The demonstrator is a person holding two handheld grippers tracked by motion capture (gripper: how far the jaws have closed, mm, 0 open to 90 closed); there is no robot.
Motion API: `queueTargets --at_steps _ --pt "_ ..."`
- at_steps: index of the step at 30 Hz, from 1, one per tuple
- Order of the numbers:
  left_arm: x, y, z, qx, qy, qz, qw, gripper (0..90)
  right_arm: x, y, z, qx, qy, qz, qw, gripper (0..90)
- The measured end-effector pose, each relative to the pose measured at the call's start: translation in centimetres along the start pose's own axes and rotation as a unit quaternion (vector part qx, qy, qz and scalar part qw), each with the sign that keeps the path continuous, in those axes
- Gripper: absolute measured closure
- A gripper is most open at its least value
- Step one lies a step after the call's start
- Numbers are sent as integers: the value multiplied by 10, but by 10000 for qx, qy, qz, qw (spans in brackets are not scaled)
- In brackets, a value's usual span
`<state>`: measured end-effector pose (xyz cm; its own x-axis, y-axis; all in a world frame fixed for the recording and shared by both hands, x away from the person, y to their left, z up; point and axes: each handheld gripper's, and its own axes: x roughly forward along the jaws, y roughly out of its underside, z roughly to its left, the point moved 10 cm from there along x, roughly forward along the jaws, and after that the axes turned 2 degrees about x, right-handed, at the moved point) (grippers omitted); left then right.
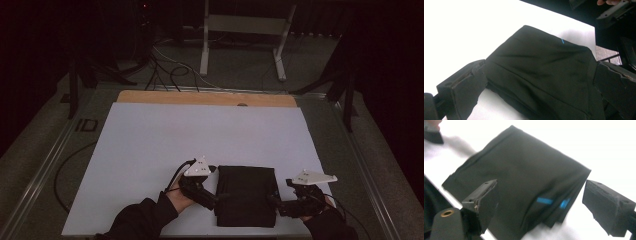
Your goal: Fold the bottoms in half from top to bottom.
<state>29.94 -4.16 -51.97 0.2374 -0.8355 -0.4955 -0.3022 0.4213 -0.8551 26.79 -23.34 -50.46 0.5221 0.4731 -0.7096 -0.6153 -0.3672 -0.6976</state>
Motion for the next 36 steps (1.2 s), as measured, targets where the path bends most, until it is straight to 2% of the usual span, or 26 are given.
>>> queueTargets --at_steps 3,4,5,6,9,10,13,14,17,23,26,30,31,36 --pt "0 -2 1 -10 -38 -2 10000 1 3 -9 -3 -51 51 -96 9999 130" --pt "-1 -6 4 -67 -90 3 9999 1 6 -19 -6 -70 108 -213 9997 101" --pt "-1 -8 5 -82 -132 -23 9999 1 6 -19 -6 -70 108 -213 9997 101" --pt "-2 -9 6 -101 -165 -9 9998 0 9 -27 -8 -59 131 -305 9994 99" --pt "-2 -12 8 -148 -189 -32 9997 1 11 -31 -9 -50 171 -350 9992 100" --pt "-1 -14 12 -220 -261 25 9994 1 17 -39 -13 -85 310 -559 9979 99" --pt "1 -14 16 -287 -313 53 9991 0 21 -43 -15 -101 400 -654 9970 98" --pt "4 -14 21 -356 -433 88 9984 1 25 -45 -18 -78 468 -810 9956 98" --pt "8 -13 26 -442 -488 123 9978 0 32 -48 -22 -81 569 -1037 9929 97" --pt "18 -9 33 -548 -524 176 9970 0 47 -44 -28 -38 574 -997 9934 97" --pt "26 -3 37 -597 -556 220 9964 0 55 -36 -32 66 543 -863 9948 97" --pt "32 3 41 -641 -597 284 9958 0 61 -31 -37 81 569 -764 9954 97" --pt "34 5 42 -659 -607 304 9955 0 64 -27 -41 95 595 -664 9960 97" --pt "42 10 46 -756 -638 418 9942 0 70 -19 -43 176 571 -573 9966 97"
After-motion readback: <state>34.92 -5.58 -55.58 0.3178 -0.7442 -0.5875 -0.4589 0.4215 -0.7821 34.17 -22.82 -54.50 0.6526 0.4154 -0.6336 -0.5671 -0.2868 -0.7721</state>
